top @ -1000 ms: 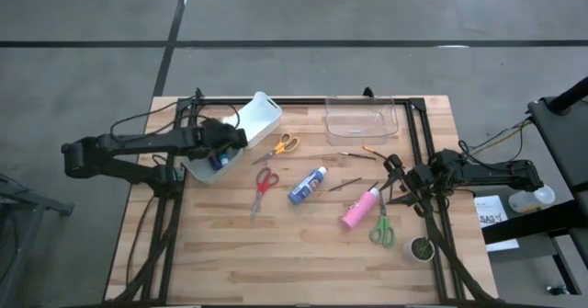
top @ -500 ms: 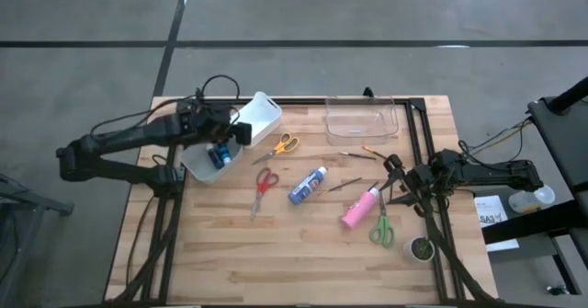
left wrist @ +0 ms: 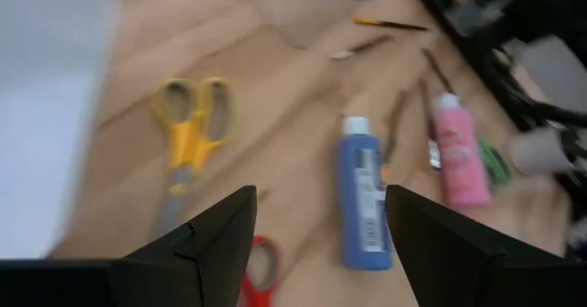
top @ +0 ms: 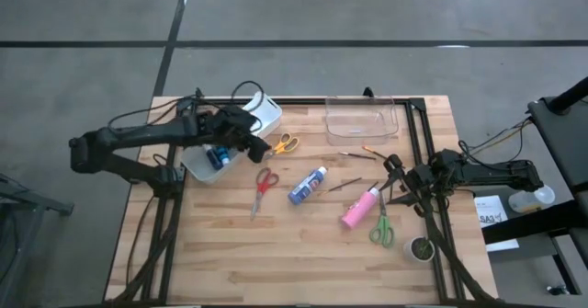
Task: Pick & Place Paint Supplies
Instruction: Put the violet paint bottle into the gray bin
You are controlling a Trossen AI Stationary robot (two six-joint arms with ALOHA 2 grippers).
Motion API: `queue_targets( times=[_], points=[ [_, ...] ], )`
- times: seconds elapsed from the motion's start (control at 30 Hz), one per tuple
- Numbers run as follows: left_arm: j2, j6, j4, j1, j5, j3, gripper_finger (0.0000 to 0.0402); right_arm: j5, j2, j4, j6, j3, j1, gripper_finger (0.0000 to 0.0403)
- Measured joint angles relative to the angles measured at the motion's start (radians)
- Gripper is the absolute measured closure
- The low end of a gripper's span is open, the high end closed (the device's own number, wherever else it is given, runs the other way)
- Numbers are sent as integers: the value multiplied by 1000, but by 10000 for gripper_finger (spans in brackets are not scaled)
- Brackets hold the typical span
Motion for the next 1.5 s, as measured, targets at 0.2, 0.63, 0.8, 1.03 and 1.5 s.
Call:
queue_targets(
  times=[0.2, 0.63, 0.8, 1.03, 1.5],
  points=[
    [116, 8, 4, -88, 15, 84, 147, 0, -1, 0, 0, 0, 0, 215],
    [439, -57, -45, -225, -38, 356, 112, 0, 0, 0, 0, 0, 0, 215],
    [545, -95, -77, -241, -38, 451, 112, 0, 0, 0, 0, 0, 0, 215],
    [635, -117, -102, -241, -87, 499, 112, 0, 0, 0, 0, 0, 0, 215],
    [740, -116, -66, -244, -95, 503, 112, 0, 0, 0, 0, 0, 0, 215]
  ],
)
